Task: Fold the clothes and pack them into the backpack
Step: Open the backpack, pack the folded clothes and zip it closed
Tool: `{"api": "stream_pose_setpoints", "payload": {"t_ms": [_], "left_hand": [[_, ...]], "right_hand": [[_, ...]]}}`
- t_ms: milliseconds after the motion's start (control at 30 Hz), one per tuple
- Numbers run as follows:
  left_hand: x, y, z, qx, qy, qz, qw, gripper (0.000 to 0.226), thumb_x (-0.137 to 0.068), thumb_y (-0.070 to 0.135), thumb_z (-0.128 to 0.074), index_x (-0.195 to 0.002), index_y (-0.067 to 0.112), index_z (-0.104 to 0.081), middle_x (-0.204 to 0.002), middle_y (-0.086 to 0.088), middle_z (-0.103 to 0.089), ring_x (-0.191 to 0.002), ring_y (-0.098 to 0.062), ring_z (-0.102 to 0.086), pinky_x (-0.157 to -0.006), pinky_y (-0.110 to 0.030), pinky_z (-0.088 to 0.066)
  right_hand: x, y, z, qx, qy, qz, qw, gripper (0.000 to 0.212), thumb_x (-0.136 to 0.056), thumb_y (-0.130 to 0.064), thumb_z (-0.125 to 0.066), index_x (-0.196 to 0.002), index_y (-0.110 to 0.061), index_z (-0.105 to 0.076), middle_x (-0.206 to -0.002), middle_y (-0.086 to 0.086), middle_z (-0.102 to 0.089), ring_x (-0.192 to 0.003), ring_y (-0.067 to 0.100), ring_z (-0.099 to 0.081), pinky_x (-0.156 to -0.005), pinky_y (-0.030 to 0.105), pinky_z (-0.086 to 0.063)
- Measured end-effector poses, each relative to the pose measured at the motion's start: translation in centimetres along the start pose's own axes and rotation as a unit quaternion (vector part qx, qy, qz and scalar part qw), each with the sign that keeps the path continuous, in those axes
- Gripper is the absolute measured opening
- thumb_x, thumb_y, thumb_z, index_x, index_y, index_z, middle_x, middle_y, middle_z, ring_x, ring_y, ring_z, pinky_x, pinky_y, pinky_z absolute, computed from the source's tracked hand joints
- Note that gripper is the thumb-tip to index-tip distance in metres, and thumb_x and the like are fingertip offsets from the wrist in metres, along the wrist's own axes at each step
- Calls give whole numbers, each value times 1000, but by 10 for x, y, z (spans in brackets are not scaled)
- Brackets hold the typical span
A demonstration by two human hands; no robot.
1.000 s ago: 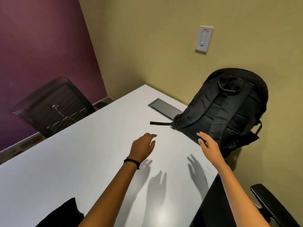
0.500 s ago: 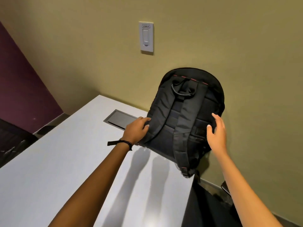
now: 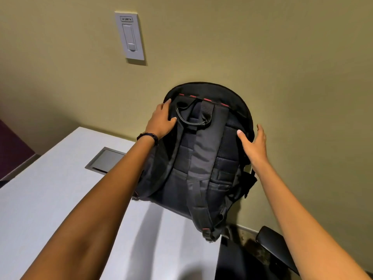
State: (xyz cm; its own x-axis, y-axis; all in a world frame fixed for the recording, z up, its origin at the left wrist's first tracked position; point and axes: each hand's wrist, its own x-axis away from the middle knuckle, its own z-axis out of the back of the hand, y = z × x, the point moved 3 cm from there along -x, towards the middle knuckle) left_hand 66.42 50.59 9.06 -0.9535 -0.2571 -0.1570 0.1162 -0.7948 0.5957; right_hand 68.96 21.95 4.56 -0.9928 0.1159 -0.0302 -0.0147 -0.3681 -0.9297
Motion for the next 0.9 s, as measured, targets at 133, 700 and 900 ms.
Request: {"api": "stream_pose_setpoints", "payload": {"t_ms": [133, 700, 900], "left_hand": [[-37, -8, -15, 68, -11, 35, 997, 77, -75, 28, -51, -146, 12, -26, -143, -18, -37, -129, -37, -37, -109, -45, -32], [-88, -2, -9, 60, -15, 28, 998, 58, -89, 4, -51, -143, 2, -30, -143, -21, -40, -132, -35, -38, -111, -40, -31], [-81, 1, -12, -9, -1, -34, 999, 31, -94, 26, -54, -103, -2, -64, -101, -25, -64, -97, -38, -57, -71, -34, -36]], "right_hand": [[-19, 13, -9, -50, -9, -34, 998, 88, -82, -45, -66, -149, -21, -13, -156, 3, -18, -141, 21, -25, -115, 37, -26], [-30, 40, -17, -74, -13, -46, 996, 56, -80, -44, -68, -126, -17, -51, -137, 4, -44, -117, 18, -51, -103, 35, -42], [-11, 54, -13, -132, 3, -63, 989, 42, -89, -29, -61, -125, -13, -47, -126, 7, -57, -105, 17, -55, -91, 31, -46]]}}
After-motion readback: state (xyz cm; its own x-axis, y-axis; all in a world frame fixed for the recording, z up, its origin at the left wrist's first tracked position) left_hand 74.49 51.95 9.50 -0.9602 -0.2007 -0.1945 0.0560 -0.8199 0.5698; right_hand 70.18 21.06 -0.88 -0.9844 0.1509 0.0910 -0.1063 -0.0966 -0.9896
